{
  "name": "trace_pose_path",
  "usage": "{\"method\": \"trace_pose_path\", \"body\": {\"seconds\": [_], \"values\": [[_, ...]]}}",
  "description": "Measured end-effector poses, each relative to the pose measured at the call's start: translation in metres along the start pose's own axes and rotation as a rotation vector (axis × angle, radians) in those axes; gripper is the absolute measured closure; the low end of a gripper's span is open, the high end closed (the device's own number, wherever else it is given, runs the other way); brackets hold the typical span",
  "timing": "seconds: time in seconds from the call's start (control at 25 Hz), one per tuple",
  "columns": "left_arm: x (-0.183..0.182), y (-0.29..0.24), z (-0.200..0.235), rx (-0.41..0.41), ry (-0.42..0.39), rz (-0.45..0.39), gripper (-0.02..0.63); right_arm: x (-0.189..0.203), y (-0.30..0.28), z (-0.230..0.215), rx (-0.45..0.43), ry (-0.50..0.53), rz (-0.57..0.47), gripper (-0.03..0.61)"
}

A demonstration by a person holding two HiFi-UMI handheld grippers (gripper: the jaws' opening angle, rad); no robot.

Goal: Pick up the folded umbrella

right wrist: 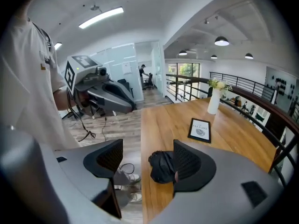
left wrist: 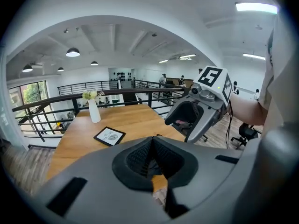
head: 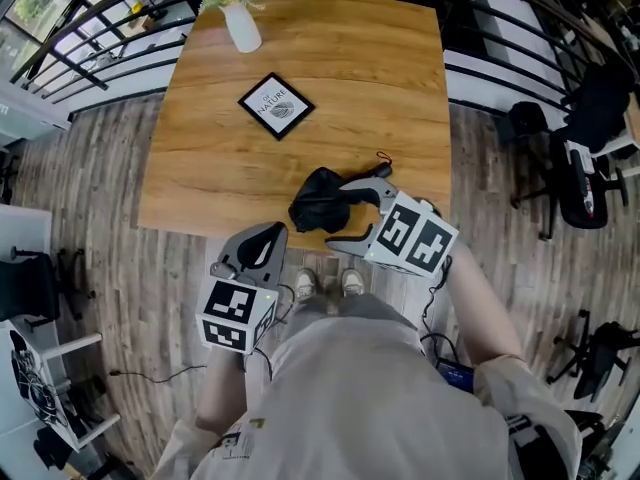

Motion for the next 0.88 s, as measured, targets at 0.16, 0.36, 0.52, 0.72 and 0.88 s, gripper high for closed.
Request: {"method": "trace_pose_path", "body": {"seconds": [0.16, 0.36, 0.52, 0.72, 0.88], "values": [[0.016, -0.015, 0.017, 0.02, 0.036, 0.034, 0.598, 0.017, -0.034, -0.013, -0.027, -0.014, 0.097, 0.233], [0.042, -0.033, 0.029, 0.029, 0.038, 0.102, 0.598, 0.04, -0.072, -0.036, -0.023, -0.035, 0.21, 0.23], [0.066, -0.048, 0.036, 0.048, 0.061, 0.158, 0.598, 0.063, -0.1, -0.052, -0.028, -0.054, 0.288, 0.227], [0.101, -0.066, 0.043, 0.088, 0.167, 0.22, 0.597, 0.085, -0.13, -0.067, 0.0, -0.048, 0.348, 0.219], [0.123, -0.077, 0.052, 0.103, 0.304, 0.251, 0.597, 0.103, -0.145, -0.074, 0.022, -0.051, 0.398, 0.201]]}}
Point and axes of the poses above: the fingertips, and each gripper's own axes: y backward along the fingers, z to its left, x out of its underside, the point moved 5 cm from there along y, backward along the fingers, and after that the axes turned 4 degrees about -x, right-handed, at the moved point
